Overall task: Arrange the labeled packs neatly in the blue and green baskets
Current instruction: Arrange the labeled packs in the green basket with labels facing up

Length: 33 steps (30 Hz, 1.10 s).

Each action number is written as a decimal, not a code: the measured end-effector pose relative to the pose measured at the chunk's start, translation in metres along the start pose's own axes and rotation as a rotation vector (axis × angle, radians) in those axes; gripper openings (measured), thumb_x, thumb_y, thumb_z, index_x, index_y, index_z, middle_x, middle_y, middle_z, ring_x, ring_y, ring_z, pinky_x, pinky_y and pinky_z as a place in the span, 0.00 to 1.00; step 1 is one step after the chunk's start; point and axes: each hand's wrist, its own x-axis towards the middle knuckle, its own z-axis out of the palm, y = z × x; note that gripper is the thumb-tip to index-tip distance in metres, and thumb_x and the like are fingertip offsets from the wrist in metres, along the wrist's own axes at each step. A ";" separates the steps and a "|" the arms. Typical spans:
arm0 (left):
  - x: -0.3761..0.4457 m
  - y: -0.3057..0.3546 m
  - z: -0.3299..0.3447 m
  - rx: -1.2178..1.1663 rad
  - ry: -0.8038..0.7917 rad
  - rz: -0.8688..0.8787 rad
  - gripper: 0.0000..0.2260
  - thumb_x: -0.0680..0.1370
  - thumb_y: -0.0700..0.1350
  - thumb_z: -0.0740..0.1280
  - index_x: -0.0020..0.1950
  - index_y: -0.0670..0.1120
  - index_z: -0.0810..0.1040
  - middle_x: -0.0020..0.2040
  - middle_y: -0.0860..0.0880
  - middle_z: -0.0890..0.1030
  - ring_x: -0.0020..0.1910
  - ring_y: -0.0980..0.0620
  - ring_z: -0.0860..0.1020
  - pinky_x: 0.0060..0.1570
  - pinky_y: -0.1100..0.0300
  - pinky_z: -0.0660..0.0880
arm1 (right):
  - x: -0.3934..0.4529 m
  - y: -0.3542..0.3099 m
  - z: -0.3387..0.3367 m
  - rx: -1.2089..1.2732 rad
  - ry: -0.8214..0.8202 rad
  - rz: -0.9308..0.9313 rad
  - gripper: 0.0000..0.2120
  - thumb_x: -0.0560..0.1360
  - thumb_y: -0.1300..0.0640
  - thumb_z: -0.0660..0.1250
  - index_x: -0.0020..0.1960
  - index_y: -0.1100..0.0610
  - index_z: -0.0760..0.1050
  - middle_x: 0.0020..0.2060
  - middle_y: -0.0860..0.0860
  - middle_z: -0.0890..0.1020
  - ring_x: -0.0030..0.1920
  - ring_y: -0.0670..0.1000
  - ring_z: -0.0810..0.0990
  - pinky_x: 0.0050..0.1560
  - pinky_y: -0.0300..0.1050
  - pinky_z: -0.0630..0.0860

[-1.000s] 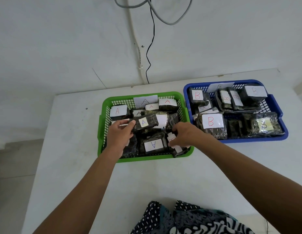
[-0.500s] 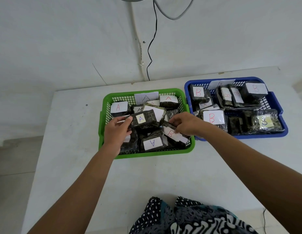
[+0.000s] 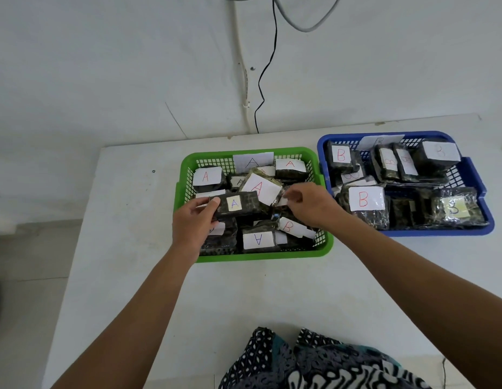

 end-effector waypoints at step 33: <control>-0.090 0.071 0.186 -0.402 -0.473 -0.045 0.11 0.77 0.40 0.72 0.59 0.45 0.79 0.49 0.44 0.86 0.50 0.46 0.85 0.45 0.58 0.81 | -0.061 0.081 -0.144 0.788 0.017 0.042 0.11 0.75 0.58 0.74 0.57 0.51 0.83 0.50 0.52 0.86 0.48 0.49 0.86 0.46 0.45 0.83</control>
